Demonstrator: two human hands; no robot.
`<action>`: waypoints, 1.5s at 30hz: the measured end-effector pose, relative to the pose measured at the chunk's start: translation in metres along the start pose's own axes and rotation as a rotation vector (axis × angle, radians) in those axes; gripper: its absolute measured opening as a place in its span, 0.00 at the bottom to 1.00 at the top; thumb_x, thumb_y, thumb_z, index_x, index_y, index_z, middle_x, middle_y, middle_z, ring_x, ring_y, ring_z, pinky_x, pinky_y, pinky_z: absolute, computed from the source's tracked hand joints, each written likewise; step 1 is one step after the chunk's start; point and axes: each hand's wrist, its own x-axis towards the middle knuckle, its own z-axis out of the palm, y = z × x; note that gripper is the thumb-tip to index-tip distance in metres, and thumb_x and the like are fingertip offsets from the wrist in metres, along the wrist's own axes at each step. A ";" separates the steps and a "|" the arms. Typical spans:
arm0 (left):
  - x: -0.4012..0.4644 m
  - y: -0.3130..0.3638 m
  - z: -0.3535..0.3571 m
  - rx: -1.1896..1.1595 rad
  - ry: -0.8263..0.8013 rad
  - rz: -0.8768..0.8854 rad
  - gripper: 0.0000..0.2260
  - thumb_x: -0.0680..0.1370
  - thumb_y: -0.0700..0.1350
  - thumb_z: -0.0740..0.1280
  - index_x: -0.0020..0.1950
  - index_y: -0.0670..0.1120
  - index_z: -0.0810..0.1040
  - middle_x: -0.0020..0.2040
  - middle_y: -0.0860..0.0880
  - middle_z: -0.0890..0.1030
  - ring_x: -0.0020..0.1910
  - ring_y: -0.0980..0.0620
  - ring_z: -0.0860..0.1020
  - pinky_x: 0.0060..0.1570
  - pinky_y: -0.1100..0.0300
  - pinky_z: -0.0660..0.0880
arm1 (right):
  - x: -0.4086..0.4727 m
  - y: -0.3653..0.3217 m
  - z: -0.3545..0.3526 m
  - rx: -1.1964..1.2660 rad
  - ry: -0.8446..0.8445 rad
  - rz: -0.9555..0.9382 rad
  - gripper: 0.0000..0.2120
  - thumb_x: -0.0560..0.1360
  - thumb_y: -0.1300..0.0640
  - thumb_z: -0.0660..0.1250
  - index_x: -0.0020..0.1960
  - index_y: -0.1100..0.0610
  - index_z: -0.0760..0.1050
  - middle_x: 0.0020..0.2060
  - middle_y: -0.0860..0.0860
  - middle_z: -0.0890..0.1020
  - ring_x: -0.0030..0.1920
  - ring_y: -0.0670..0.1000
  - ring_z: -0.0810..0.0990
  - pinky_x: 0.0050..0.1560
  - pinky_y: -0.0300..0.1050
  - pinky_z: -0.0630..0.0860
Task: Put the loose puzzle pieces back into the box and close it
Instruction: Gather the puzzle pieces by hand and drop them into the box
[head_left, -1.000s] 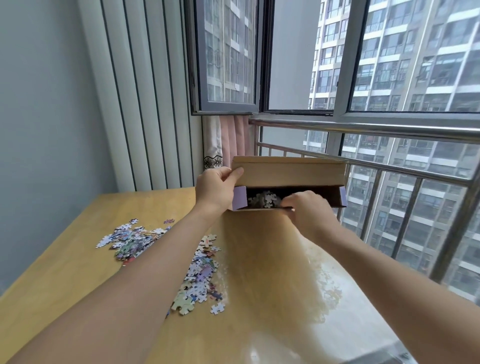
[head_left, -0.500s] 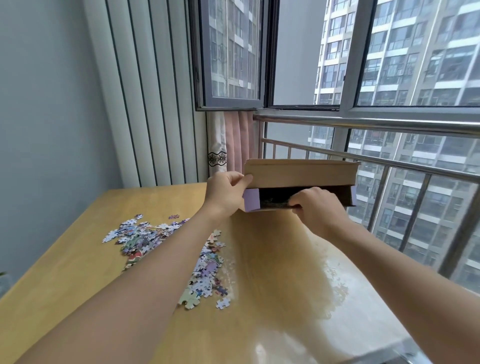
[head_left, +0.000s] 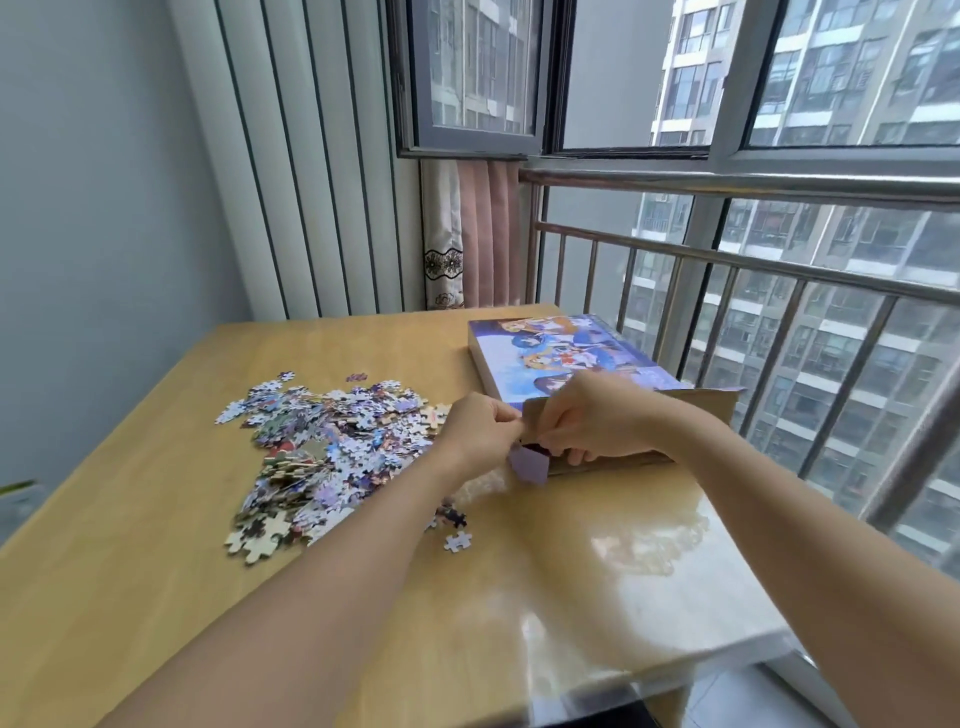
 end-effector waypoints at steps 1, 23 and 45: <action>-0.003 -0.005 -0.003 0.012 -0.032 0.021 0.10 0.77 0.45 0.70 0.39 0.42 0.86 0.38 0.42 0.84 0.36 0.54 0.74 0.50 0.45 0.80 | 0.002 -0.009 0.002 0.024 -0.023 -0.016 0.06 0.76 0.60 0.69 0.43 0.56 0.85 0.34 0.49 0.86 0.37 0.50 0.87 0.44 0.44 0.84; -0.069 -0.126 -0.178 0.505 0.481 -0.351 0.26 0.76 0.71 0.55 0.49 0.51 0.80 0.52 0.49 0.82 0.54 0.45 0.77 0.55 0.51 0.74 | 0.105 -0.125 0.135 -0.027 0.045 0.287 0.59 0.63 0.15 0.50 0.80 0.54 0.54 0.76 0.63 0.63 0.76 0.66 0.60 0.72 0.61 0.65; -0.080 -0.112 -0.177 0.268 0.175 -0.071 0.11 0.72 0.52 0.77 0.53 0.56 0.83 0.48 0.53 0.82 0.40 0.56 0.77 0.41 0.65 0.74 | 0.085 -0.105 0.107 -0.053 -0.070 -0.071 0.30 0.68 0.52 0.79 0.68 0.50 0.73 0.58 0.53 0.78 0.50 0.56 0.81 0.48 0.51 0.82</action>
